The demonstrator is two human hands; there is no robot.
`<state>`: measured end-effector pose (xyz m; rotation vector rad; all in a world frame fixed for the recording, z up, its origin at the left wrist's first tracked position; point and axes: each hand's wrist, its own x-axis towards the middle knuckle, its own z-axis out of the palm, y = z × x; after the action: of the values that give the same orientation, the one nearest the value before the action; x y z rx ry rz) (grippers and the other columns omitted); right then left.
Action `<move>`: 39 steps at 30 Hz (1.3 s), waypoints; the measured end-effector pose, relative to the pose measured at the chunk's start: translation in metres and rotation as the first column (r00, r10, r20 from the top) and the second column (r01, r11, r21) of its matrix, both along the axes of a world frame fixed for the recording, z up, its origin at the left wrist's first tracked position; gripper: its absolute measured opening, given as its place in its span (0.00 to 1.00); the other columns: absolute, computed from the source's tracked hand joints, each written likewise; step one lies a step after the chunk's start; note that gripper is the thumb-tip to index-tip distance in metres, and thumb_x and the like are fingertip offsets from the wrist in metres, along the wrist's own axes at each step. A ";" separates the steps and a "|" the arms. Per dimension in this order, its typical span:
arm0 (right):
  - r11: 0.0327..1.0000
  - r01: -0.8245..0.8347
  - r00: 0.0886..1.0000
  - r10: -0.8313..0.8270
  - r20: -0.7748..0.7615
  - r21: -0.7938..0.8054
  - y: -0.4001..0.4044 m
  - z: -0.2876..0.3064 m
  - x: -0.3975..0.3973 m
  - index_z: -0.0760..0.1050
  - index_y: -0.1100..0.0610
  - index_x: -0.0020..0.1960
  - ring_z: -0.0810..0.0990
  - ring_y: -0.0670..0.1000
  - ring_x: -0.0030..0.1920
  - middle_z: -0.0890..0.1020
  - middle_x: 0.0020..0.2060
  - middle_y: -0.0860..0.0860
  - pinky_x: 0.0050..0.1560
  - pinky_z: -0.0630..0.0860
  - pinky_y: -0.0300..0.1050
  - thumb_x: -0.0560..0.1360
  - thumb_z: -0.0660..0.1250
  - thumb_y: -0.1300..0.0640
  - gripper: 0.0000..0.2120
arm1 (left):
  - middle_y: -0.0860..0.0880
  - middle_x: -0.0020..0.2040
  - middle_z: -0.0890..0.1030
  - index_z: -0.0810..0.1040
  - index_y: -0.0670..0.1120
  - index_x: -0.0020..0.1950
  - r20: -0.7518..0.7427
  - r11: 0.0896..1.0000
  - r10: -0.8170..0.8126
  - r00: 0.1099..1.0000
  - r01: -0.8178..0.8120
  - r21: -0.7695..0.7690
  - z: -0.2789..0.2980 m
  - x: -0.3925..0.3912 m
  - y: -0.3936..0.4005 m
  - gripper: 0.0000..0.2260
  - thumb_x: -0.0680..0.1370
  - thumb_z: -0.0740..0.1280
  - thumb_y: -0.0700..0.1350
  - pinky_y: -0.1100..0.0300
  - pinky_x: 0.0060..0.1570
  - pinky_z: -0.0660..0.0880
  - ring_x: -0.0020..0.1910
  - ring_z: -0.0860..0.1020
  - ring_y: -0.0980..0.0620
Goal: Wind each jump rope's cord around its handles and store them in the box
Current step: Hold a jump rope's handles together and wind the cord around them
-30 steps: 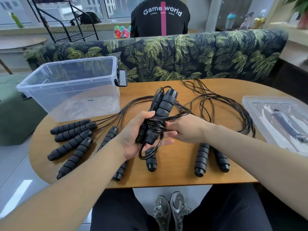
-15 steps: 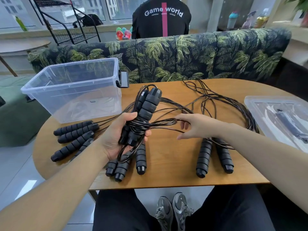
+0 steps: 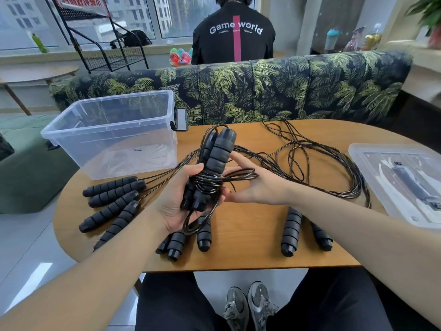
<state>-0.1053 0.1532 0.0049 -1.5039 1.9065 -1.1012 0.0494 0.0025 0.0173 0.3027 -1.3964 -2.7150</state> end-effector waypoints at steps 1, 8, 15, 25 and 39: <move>1.000 0.014 1.000 -0.014 0.002 0.017 -0.001 -0.001 0.000 0.53 0.45 0.80 0.73 0.42 0.70 0.80 0.64 0.46 0.73 0.64 0.41 0.74 0.76 0.54 0.44 | 0.38 0.49 0.84 0.87 0.39 0.50 -0.006 1.000 0.020 1.000 -0.020 0.023 0.000 0.000 0.001 0.19 0.78 0.62 0.51 0.54 0.40 0.83 0.41 0.84 0.44; 0.987 0.144 0.969 -0.127 -0.213 0.069 0.003 0.005 -0.015 0.77 0.50 0.65 0.81 0.39 0.50 0.83 0.52 0.44 0.54 0.75 0.33 0.81 0.65 0.58 0.13 | 0.39 0.61 0.82 0.85 0.43 0.58 0.092 0.997 0.024 0.995 -0.018 -0.071 -0.009 0.006 -0.018 0.18 0.78 0.65 0.52 0.27 0.67 0.66 0.64 0.78 0.30; 0.886 0.319 0.807 -0.068 -0.586 0.337 0.025 0.010 -0.041 0.68 0.41 0.71 0.80 0.37 0.47 0.81 0.60 0.46 0.51 0.76 0.37 0.82 0.63 0.52 0.19 | 0.44 0.55 0.86 0.80 0.47 0.61 0.173 0.931 0.342 0.924 -0.308 -0.197 -0.005 0.010 -0.039 0.14 0.80 0.65 0.52 0.47 0.57 0.73 0.59 0.82 0.45; 0.983 0.041 0.919 0.034 -0.392 0.181 -0.001 0.026 -0.011 0.43 0.40 0.81 0.49 0.44 0.79 0.48 0.81 0.41 0.78 0.50 0.44 0.67 0.73 0.33 0.54 | 0.40 0.51 0.84 0.77 0.42 0.65 0.100 0.849 0.412 0.906 -0.342 -0.402 0.000 0.011 -0.047 0.33 0.65 0.77 0.57 0.45 0.47 0.77 0.48 0.79 0.41; 0.993 -0.115 0.957 0.106 -0.272 -0.015 -0.008 0.010 0.002 0.74 0.49 0.49 0.77 0.51 0.42 0.78 0.41 0.49 0.45 0.74 0.42 0.84 0.56 0.46 0.11 | 0.41 0.42 0.78 0.68 0.36 0.68 0.078 0.944 0.162 0.984 -0.132 -0.303 0.005 0.013 -0.033 0.25 0.79 0.69 0.50 0.58 0.26 0.72 0.33 0.77 0.47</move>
<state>-0.1037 0.1456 0.0152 -1.8349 1.9588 -0.9177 0.0626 -0.0309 0.0218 0.5061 -1.7054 -2.3578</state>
